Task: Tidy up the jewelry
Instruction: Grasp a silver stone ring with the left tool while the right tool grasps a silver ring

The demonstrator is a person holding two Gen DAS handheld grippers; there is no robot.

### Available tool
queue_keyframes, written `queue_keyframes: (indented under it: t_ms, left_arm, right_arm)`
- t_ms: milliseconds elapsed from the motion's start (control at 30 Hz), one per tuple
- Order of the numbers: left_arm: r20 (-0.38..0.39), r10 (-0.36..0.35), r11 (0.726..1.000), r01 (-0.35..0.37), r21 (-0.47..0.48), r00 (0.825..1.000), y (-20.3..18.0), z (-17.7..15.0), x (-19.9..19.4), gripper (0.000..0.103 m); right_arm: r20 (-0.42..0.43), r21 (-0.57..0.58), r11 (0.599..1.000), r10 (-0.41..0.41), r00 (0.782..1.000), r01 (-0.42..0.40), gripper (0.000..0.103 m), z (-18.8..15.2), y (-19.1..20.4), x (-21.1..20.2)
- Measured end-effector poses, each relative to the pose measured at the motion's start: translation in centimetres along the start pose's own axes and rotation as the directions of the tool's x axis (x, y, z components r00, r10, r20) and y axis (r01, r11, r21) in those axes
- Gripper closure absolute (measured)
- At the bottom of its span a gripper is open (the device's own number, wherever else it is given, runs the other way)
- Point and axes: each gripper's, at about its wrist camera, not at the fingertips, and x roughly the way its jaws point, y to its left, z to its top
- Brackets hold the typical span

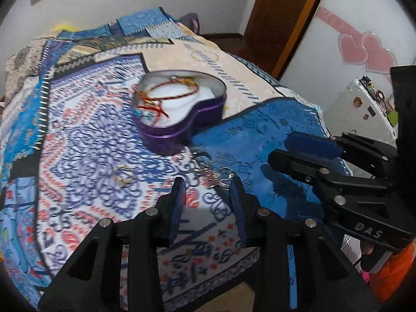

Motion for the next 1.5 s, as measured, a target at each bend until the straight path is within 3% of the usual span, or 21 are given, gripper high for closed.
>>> queue_keyframes:
  t_ms: [267,300,367,667,1100,1367,1400,1500]
  left_arm:
    - [-0.008,0.026,0.998,-0.025,0.065,1.000,-1.6,0.7,1.4,0.068]
    - [-0.003,0.032,0.997,-0.032,0.070,0.999,-1.7,0.7,1.5,0.073]
    - [0.003,0.035,0.997,-0.035,0.074,0.999,-1.7,0.7,1.4,0.073]
    - [0.050,0.008,1.000,-0.010,0.029,0.999,0.0,-0.4,-1.8,0.073]
    - [0.070,0.111,0.994,-0.110,-0.012,0.991,3.8,-3.4,-4.6,0.073]
    - [0.087,0.095,0.995,-0.092,-0.040,0.992,5.0,-3.6,-4.7,0.073]
    - [0.090,0.093,0.995,-0.090,-0.040,0.992,5.1,-3.5,-4.7,0.073]
    - [0.093,0.086,0.996,-0.082,-0.043,0.992,5.2,-3.5,-4.6,0.073]
  right_arm:
    - [0.005,0.041,0.999,0.012,1.000,-0.013,0.067,-0.3,-1.2,-0.3]
    - [0.005,0.046,0.999,0.015,1.000,-0.015,0.067,-0.3,-1.2,-0.3]
    - [0.009,0.048,0.999,0.017,1.000,-0.018,0.067,-0.4,-1.2,-0.4]
    - [0.026,0.029,0.999,0.033,0.999,-0.033,0.067,0.0,-0.4,-0.6]
    - [-0.021,-0.071,0.995,0.063,0.998,-0.064,0.067,0.1,3.7,2.1]
    - [-0.027,-0.150,0.988,0.026,0.999,-0.030,0.068,0.6,5.7,3.9]
    - [-0.025,-0.159,0.987,0.013,1.000,-0.017,0.068,0.6,5.9,4.1]
    - [-0.027,-0.172,0.985,0.005,1.000,-0.010,0.084,0.6,6.0,4.3]
